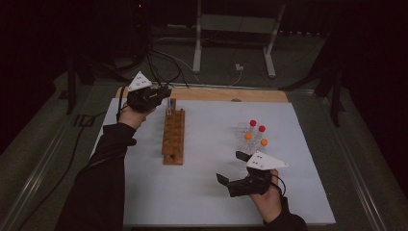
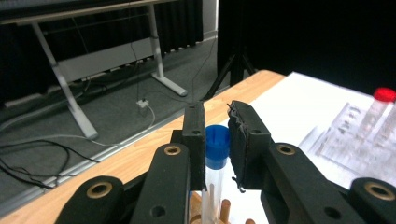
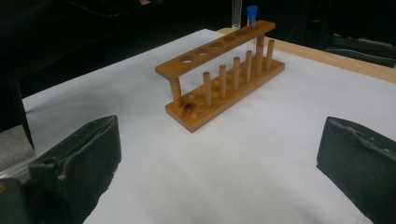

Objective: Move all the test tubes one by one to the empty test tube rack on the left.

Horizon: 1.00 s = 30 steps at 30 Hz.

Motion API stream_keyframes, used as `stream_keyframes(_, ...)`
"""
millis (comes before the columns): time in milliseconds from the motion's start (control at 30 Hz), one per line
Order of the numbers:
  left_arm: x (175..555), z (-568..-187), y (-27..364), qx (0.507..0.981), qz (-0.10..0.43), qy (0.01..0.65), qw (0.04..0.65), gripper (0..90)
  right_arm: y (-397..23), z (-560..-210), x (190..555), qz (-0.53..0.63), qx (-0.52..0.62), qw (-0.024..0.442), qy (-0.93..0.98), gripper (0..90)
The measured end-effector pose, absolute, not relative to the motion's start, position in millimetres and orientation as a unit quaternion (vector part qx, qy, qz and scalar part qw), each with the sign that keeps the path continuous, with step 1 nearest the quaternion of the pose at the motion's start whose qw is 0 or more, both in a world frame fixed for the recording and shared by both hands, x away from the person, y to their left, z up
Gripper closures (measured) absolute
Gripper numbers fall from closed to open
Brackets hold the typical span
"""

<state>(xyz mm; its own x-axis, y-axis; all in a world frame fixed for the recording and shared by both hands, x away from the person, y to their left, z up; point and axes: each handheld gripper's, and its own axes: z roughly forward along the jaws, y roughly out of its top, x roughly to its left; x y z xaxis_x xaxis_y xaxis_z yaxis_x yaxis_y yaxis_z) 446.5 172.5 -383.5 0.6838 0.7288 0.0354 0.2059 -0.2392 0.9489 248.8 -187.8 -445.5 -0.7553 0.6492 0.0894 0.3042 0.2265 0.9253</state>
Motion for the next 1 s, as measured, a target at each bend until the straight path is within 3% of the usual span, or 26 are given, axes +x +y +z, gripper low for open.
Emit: stream_keyframes(1000, 456.6, -452.7, 169.8, 0.744, 0.223, 0.355, 0.521, 78.3, -191.0, -447.3, 248.5, 0.542, 0.313, 0.152, 0.765, 0.0)
